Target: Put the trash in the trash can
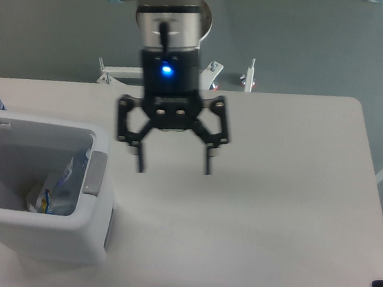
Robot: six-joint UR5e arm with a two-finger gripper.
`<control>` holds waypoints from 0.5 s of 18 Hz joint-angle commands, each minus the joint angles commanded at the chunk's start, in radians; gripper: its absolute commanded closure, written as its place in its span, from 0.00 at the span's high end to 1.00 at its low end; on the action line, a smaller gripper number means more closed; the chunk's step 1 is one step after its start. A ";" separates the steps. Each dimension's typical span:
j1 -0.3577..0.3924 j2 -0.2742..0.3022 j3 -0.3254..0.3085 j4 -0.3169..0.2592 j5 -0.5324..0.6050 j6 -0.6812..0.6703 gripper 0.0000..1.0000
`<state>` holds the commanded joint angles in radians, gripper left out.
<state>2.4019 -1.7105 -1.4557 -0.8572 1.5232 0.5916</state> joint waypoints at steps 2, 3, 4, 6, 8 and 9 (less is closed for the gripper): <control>0.034 0.017 0.000 -0.052 0.000 0.072 1.00; 0.051 0.025 0.000 -0.077 0.000 0.103 1.00; 0.066 0.034 0.000 -0.097 0.000 0.132 1.00; 0.095 0.046 0.000 -0.121 -0.005 0.177 1.00; 0.117 0.048 -0.002 -0.118 -0.011 0.182 1.00; 0.121 0.048 -0.002 -0.118 -0.011 0.182 1.00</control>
